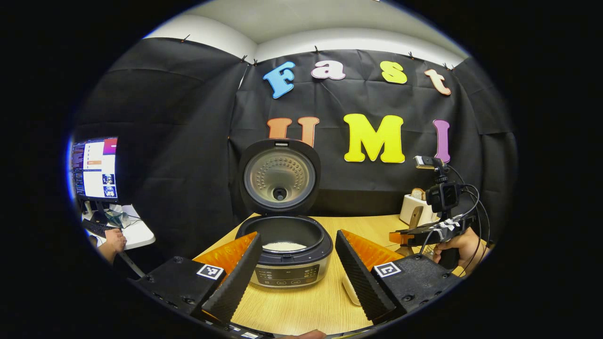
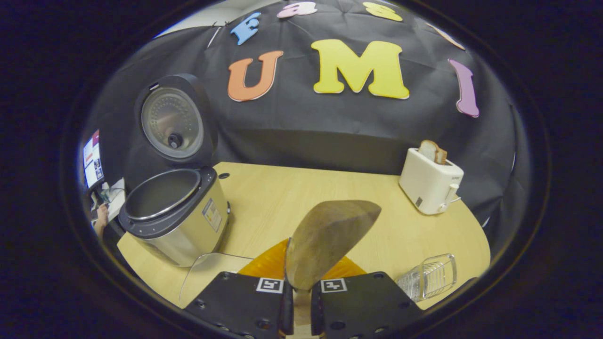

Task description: Close the left gripper, press the button to open the rice cooker; take a wooden spoon from the chopstick holder with the right hand, scoop a spoonful of rice and pour it into the rice cooker, then put the wooden spoon back into the chopstick holder.

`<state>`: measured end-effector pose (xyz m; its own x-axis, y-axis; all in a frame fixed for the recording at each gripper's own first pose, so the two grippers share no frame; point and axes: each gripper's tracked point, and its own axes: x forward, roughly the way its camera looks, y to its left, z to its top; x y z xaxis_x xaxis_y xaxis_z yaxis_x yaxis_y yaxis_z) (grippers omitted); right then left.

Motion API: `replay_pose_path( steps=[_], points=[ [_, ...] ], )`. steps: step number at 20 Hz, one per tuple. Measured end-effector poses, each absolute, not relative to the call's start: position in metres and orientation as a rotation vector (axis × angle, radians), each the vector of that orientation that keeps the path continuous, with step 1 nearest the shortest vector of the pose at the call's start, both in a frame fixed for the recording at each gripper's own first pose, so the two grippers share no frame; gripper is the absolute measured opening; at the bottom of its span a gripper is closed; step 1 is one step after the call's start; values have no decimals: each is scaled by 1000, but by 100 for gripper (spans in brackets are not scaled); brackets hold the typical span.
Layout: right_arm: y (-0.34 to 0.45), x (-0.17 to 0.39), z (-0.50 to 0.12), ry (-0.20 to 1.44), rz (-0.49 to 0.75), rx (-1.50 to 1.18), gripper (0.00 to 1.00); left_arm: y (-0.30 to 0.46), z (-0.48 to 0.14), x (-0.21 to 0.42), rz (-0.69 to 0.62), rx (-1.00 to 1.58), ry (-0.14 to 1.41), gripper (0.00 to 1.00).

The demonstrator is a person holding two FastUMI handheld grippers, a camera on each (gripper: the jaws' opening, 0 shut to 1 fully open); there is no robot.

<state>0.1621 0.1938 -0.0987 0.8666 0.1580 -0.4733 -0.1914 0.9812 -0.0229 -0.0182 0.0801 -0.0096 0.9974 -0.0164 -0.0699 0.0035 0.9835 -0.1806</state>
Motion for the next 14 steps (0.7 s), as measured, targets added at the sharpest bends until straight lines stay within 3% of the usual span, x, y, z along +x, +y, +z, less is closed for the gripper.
replay_pose_path(
  steps=[9, 11, 14],
  points=[
    [198, 147, -96, 493, 156, -139, 16, 76, -8, -19, -18, -180, 68, 99],
    [199, 144, -106, 536, 160, -124, 24, 77, -7, -19, -19, -178, 67, 99],
    [193, 143, -110, 565, 154, -124, 25, 76, -9, -18, -17, -176, 72, 99]
  ],
)
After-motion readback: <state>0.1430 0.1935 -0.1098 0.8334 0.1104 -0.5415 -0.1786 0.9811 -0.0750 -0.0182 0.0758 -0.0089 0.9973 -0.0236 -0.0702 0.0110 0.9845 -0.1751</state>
